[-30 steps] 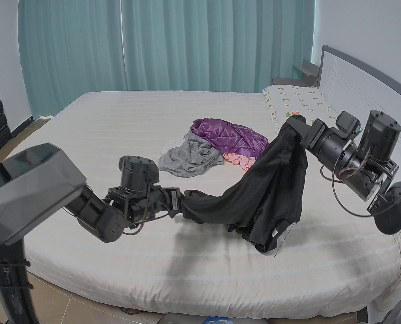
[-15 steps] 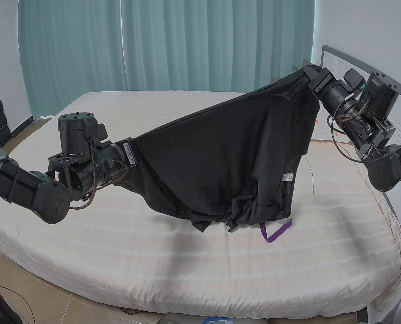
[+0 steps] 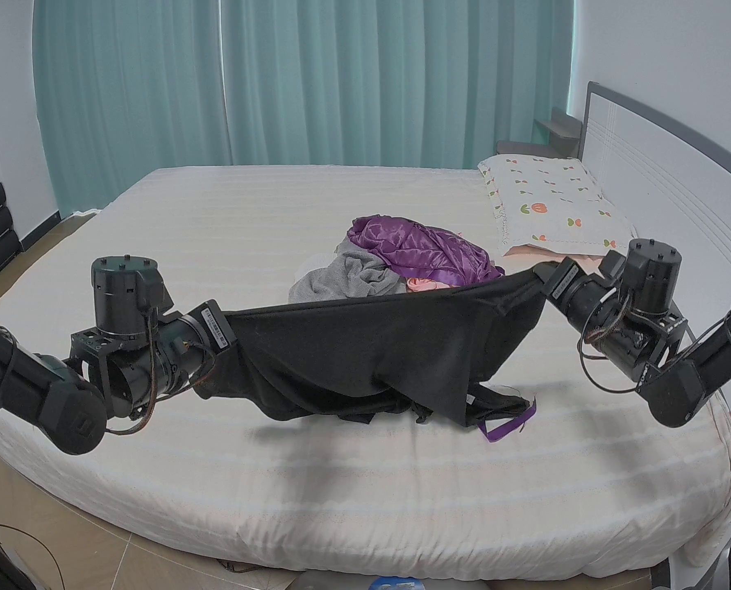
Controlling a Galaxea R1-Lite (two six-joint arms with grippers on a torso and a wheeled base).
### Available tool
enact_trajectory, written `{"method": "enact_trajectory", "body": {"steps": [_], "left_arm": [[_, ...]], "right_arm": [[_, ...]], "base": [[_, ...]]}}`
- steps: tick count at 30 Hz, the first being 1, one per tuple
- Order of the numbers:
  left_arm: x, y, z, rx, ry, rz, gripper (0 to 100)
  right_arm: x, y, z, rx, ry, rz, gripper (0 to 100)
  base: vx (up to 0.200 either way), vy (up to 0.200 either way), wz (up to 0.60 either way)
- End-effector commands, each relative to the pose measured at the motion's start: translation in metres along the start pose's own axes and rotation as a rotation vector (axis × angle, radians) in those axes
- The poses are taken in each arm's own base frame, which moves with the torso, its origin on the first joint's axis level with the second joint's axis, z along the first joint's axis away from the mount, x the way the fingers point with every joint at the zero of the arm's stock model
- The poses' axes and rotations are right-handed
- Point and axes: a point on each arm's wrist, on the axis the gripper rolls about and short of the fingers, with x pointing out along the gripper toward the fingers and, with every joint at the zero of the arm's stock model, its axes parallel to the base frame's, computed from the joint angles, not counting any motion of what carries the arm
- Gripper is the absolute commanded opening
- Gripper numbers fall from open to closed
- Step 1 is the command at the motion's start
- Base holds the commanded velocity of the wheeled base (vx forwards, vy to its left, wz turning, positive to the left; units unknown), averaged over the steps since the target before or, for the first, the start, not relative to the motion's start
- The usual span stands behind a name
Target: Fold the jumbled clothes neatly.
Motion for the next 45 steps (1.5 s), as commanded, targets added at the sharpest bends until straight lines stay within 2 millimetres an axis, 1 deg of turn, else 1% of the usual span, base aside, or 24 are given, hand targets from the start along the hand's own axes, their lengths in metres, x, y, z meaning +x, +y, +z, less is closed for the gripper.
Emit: {"method": "enact_trajectory", "body": {"steps": [1, 4, 8, 13, 18, 31, 38, 40, 45], "left_arm": [[-0.006, 0.004, -0.01, -0.039, 0.031, 0.011, 0], [-0.007, 0.006, -0.015, -0.052, 0.05, 0.019, 0], [-0.012, 0.005, -0.03, -0.034, 0.101, 0.015, 0], [-0.016, 0.004, -0.041, -0.023, 0.128, 0.017, 0], [-0.017, 0.005, -0.046, -0.03, 0.136, 0.015, 0], [-0.016, 0.002, -0.043, -0.051, 0.113, -0.005, 0], [-0.015, -0.001, -0.04, -0.106, 0.102, -0.014, 0], [-0.014, -0.002, -0.038, -0.134, 0.097, -0.019, 0], [-0.014, -0.003, -0.038, -0.134, 0.096, -0.02, 0]], "right_arm": [[-0.002, -0.013, -0.018, 0.032, 0.062, -0.046, 0], [-0.004, -0.014, -0.021, 0.078, 0.075, -0.055, 0], [-0.009, -0.019, -0.026, 0.118, 0.096, -0.076, 0], [-0.014, -0.023, -0.03, 0.129, 0.113, -0.092, 0], [-0.019, -0.025, -0.031, 0.129, 0.097, -0.08, 0], [-0.02, -0.027, -0.035, 0.128, 0.102, -0.08, 0], [-0.02, -0.026, -0.036, 0.127, 0.108, -0.076, 0], [-0.02, -0.025, -0.037, 0.127, 0.111, -0.073, 0], [-0.02, -0.024, -0.036, 0.128, 0.105, -0.068, 0]], "base": [[0.0, 0.0, 0.0], [0.0, 0.0, 0.0], [0.0, 0.0, 0.0], [-0.2, 0.0, 0.0], [-0.16, 0.0, 0.0], [0.0, 0.0, 0.0], [0.0, 0.0, 0.0], [0.0, 0.2, 0.0], [0.0, 0.2, 0.0]]}}
